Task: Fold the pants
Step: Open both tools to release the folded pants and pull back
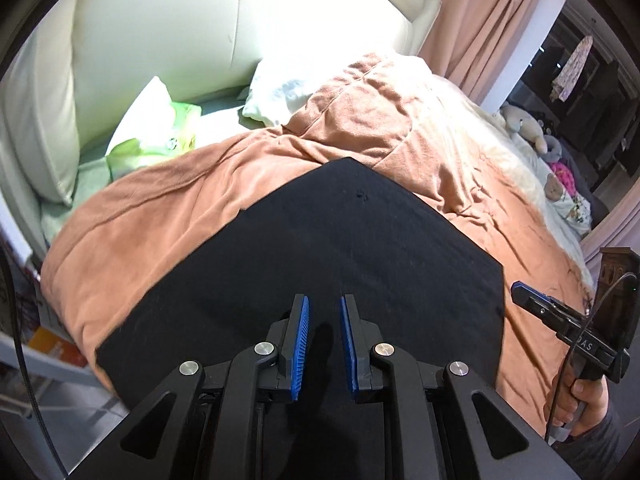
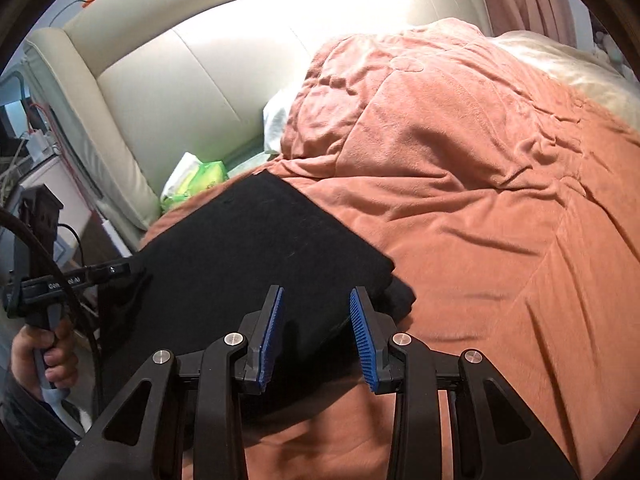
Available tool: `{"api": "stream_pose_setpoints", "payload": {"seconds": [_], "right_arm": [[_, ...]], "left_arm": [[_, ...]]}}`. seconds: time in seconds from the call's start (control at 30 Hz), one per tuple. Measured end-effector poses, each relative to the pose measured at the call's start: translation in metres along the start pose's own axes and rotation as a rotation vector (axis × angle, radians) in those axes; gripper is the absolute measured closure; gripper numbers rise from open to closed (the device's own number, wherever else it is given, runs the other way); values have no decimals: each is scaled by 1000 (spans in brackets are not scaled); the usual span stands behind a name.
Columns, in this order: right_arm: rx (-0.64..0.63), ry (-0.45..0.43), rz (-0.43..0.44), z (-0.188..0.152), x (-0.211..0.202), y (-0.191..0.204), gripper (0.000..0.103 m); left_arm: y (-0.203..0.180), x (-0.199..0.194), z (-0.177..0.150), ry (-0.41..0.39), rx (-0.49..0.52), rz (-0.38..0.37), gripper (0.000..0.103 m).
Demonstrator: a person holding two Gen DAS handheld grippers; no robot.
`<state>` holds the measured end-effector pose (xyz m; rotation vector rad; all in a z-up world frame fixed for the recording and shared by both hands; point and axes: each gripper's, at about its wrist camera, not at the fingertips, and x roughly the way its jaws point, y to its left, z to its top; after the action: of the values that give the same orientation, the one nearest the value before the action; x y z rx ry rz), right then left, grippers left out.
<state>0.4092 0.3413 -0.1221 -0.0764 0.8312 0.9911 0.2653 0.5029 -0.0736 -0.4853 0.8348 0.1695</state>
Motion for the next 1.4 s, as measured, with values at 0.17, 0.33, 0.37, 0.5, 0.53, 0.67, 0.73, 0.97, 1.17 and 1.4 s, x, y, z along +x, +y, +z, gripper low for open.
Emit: {"api": "stream_pose_setpoints", "payload": {"seconds": [0.17,0.33,0.37,0.5,0.53,0.67,0.73,0.97,1.17,1.4], "right_arm": [[3,23,-50,2,29,-10,71],[23,67,-40,-4,48,-18,72],[21,67,-40,-3,49,-18,72],[2,50,-40,1,40,-8,73],[-1,45,-30,1,38,-7,73],[-13,46,27,0,32,1,73],[-29,39,71,-2,27,7,73],[-79,93,138,-16,25,23,73],[-136,153,212,-30,24,40,73],[-137,196,230,-45,24,46,73]], "left_arm": [[-3,23,9,28,12,6,86],[3,43,6,84,-14,6,86],[3,42,5,83,-11,6,86],[-4,34,-1,87,8,-1,86],[-6,32,-4,89,14,-7,86],[-17,21,-19,82,24,-31,86],[-19,15,-26,78,13,-47,86],[-38,-1,-60,95,1,-114,86],[-47,-9,-89,98,-42,-157,86],[-56,-22,-120,116,-85,-201,86]]}}
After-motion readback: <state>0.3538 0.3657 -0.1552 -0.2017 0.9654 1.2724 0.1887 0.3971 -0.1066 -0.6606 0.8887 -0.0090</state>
